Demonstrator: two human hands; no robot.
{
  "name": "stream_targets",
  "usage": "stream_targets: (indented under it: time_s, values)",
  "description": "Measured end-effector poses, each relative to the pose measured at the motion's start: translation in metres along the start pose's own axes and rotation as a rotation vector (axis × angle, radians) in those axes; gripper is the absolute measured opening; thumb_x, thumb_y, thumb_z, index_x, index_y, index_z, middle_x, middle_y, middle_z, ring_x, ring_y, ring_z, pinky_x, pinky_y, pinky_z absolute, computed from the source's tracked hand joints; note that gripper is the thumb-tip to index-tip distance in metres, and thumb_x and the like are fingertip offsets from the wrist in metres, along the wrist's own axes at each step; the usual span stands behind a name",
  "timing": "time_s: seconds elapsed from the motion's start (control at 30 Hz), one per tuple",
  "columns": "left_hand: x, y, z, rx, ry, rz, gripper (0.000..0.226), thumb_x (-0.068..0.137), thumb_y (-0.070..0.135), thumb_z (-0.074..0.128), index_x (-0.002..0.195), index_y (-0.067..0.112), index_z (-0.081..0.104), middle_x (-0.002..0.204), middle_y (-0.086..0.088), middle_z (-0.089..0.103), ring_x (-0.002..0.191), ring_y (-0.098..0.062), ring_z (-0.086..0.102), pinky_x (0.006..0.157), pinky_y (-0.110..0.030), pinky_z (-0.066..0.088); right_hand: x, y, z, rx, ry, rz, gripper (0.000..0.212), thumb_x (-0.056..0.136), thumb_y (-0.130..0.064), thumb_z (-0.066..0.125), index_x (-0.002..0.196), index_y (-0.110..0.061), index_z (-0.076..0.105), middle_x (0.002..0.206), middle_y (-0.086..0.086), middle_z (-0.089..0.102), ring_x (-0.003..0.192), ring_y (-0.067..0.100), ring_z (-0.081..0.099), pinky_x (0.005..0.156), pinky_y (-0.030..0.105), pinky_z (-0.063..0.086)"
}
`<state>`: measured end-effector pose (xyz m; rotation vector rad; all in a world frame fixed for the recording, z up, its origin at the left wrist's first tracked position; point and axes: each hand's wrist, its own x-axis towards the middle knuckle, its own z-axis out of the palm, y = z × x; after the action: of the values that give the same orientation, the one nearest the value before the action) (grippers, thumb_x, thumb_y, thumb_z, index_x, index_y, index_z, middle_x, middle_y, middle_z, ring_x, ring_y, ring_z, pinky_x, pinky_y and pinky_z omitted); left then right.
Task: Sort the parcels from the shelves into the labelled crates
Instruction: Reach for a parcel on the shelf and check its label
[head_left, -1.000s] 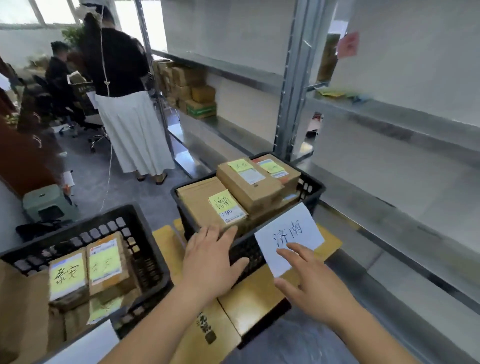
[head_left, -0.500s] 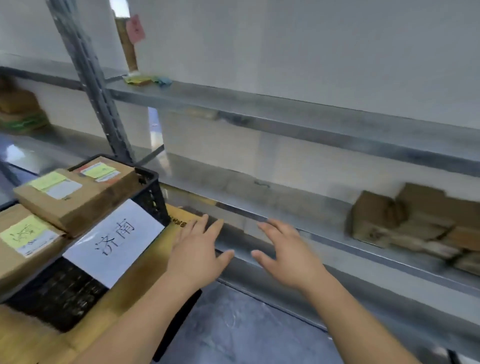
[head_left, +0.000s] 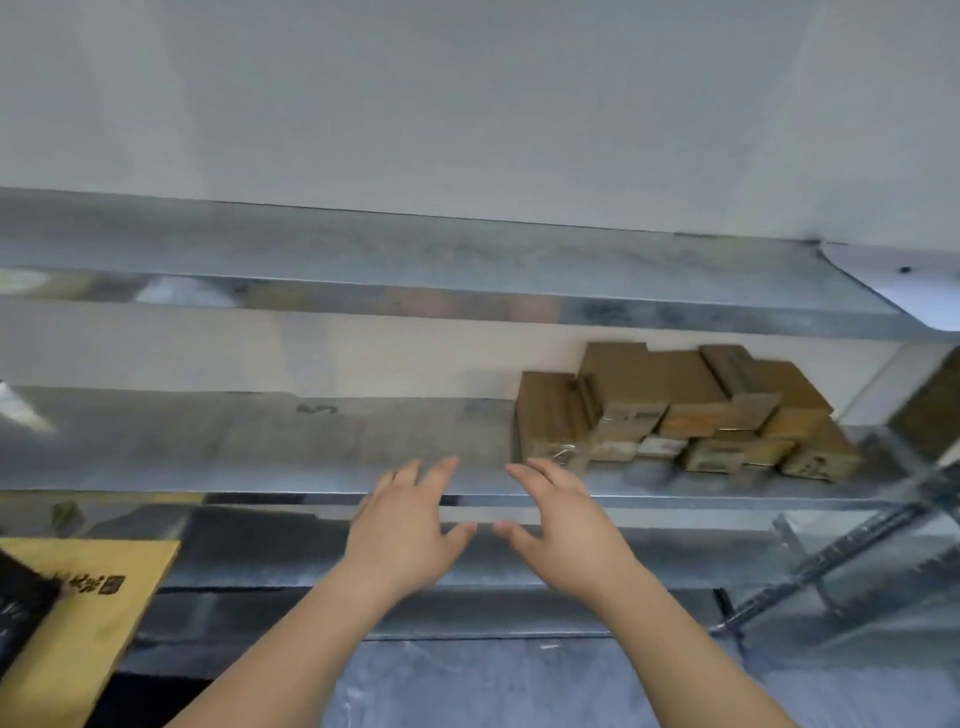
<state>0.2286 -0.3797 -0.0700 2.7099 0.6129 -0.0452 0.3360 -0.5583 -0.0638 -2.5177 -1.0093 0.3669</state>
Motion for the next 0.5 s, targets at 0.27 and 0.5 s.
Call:
stream_targets:
  time_s: [0.27, 0.5]
  values:
    - [0.105, 0.022, 0.019, -0.016, -0.126, 0.114, 0.082, 0.089, 0.065, 0.054, 0.157, 0.04, 0.015, 0.154, -0.005, 0.038, 0.141, -0.03, 0.035, 0.111, -0.043, 0.038, 0.072, 0.052, -0.01, 0.0, -0.015, 0.21, 0.071, 0.097, -0.054, 0.057, 0.158, -0.031, 0.031, 0.168, -0.004, 0.021, 0.153, 0.017, 0.018, 0.12, 0.029, 0.022]
    - [0.174, 0.032, 0.053, -0.078, -0.219, 0.166, 0.069, 0.094, 0.049, 0.055, 0.153, 0.041, 0.022, 0.144, -0.009, 0.044, 0.132, -0.035, 0.041, 0.108, -0.044, 0.04, 0.12, 0.092, 0.011, -0.037, -0.082, 0.32, 0.076, 0.095, -0.056, 0.058, 0.158, -0.026, 0.029, 0.167, 0.0, 0.022, 0.151, 0.023, 0.025, 0.12, 0.033, 0.028]
